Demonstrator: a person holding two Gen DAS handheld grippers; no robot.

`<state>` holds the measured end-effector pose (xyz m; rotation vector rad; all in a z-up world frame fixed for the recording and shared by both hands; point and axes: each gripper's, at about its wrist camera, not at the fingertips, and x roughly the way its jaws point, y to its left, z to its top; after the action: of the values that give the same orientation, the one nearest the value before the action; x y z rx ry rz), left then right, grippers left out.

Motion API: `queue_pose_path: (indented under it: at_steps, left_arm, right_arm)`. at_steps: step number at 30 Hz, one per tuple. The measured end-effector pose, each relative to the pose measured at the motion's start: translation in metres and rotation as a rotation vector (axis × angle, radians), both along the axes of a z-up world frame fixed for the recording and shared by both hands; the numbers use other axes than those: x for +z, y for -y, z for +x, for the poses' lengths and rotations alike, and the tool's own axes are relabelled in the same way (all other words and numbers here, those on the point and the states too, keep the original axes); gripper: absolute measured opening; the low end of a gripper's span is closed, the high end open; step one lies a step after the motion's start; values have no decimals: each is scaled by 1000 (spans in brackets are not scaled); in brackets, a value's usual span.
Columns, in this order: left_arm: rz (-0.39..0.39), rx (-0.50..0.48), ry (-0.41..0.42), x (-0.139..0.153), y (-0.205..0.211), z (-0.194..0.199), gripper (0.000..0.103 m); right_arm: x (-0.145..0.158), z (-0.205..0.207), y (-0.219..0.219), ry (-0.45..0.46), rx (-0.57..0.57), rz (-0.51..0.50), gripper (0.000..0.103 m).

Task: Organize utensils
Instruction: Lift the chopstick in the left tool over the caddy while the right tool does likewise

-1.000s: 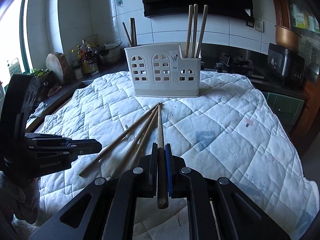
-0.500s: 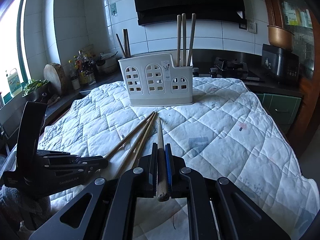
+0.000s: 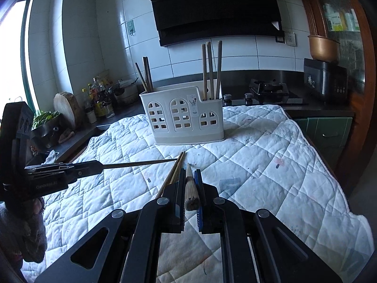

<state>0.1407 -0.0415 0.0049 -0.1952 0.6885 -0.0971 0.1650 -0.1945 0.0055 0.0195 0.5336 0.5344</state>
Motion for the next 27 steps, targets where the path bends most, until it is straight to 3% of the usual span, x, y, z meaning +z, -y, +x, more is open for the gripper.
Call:
queue_pose_path:
  at_steps: [5,16,22,27]
  left_arm:
    - [44,-21,25,18,-5,2,6]
    - [76,-51,52,73,-27,32,6]
    - [92,-53,96,116,-41,53,6]
    - [110,-27,182,163,-51,70,6]
  right_arm:
    - [35,8,-15,21,42,-60,7]
    - [140,56,-40,22,129,-169,7]
    - [192,89,-45,39,101,-192,7]
    - [211,119,-50,40,44,-213,7]
